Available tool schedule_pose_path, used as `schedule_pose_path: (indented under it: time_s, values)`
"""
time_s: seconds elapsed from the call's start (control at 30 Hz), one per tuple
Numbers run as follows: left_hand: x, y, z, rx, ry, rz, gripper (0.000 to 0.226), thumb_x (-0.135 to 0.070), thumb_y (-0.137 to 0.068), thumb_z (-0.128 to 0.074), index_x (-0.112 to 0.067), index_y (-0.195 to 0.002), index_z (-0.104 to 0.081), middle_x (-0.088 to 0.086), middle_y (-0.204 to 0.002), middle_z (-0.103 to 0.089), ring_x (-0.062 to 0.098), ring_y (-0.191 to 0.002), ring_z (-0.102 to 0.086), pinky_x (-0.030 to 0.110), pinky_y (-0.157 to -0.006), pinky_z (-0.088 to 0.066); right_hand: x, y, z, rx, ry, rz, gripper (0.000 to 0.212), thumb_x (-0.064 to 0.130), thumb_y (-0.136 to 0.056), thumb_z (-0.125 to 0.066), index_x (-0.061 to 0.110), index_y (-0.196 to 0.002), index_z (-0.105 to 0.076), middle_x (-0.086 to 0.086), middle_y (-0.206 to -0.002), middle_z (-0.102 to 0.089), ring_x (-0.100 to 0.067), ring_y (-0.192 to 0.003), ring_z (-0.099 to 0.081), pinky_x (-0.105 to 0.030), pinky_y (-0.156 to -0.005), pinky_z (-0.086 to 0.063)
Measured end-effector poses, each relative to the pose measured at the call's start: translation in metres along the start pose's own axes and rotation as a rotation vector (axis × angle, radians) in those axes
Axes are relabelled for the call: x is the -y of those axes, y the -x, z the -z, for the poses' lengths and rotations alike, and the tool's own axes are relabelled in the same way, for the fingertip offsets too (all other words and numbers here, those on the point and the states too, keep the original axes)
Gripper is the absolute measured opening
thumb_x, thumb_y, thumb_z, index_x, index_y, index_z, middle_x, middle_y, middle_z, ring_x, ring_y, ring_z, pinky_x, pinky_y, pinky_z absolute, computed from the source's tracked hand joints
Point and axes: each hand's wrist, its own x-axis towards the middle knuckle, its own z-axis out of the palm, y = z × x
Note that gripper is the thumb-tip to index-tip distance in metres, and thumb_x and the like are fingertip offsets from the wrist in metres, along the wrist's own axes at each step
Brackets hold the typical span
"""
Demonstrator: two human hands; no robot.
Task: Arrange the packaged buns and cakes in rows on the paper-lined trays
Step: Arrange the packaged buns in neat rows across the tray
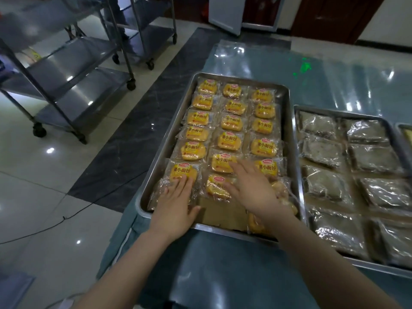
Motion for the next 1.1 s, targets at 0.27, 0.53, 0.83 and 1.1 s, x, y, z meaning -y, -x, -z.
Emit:
schedule_pose_path:
  time_s: [0.27, 0.53, 0.83, 1.1]
  values:
    - [-0.02, -0.003, 0.014, 0.008, 0.064, -0.143, 0.073, -0.045, -0.094, -0.043, -0.031, -0.148, 0.005, -0.011, -0.154, 0.008, 0.001, -0.135, 0.012, 0.026, -0.108, 0.007, -0.052, 0.072, 0.025, -0.076, 0.11, -0.232, 0.037, 0.047, -0.088, -0.052, 0.032, -0.122, -0.056, 0.007, -0.125, -0.051, -0.018, -0.115, -0.044, -0.033, -0.096, -0.037]
    - [-0.027, -0.002, 0.021, 0.012, 0.094, -0.207, 0.073, -0.043, -0.093, -0.047, -0.032, -0.15, -0.002, -0.011, -0.156, 0.004, 0.002, -0.137, 0.008, 0.026, -0.109, 0.004, -0.044, 0.09, 0.027, -0.063, 0.073, -0.191, 0.015, 0.04, -0.077, -0.071, 0.035, -0.088, -0.061, 0.011, -0.112, -0.052, -0.019, -0.109, -0.042, -0.03, -0.091, -0.033]
    - [-0.056, 0.003, 0.032, -0.05, 0.71, -0.165, 0.031, -0.026, -0.082, -0.069, -0.039, -0.108, -0.059, -0.023, -0.097, -0.063, -0.011, -0.088, -0.056, 0.015, -0.075, -0.047, 0.004, 0.089, 0.044, -0.174, -0.929, -0.22, 0.043, 0.0, -0.068, -0.08, 0.031, -0.091, -0.06, 0.007, -0.086, -0.064, -0.004, -0.076, -0.061, -0.021, -0.069, -0.051]
    - [-0.056, 0.002, 0.036, -0.197, 0.972, -0.137, 0.035, -0.003, -0.076, -0.073, -0.037, -0.07, -0.067, -0.009, -0.08, -0.069, 0.008, -0.075, -0.062, 0.017, -0.067, -0.048, 0.006, 0.091, 0.046, -0.275, -0.979, -0.205, 0.04, -0.001, -0.069, -0.08, 0.037, -0.07, -0.071, 0.01, -0.084, -0.068, -0.006, -0.078, -0.064, -0.024, -0.071, -0.055]
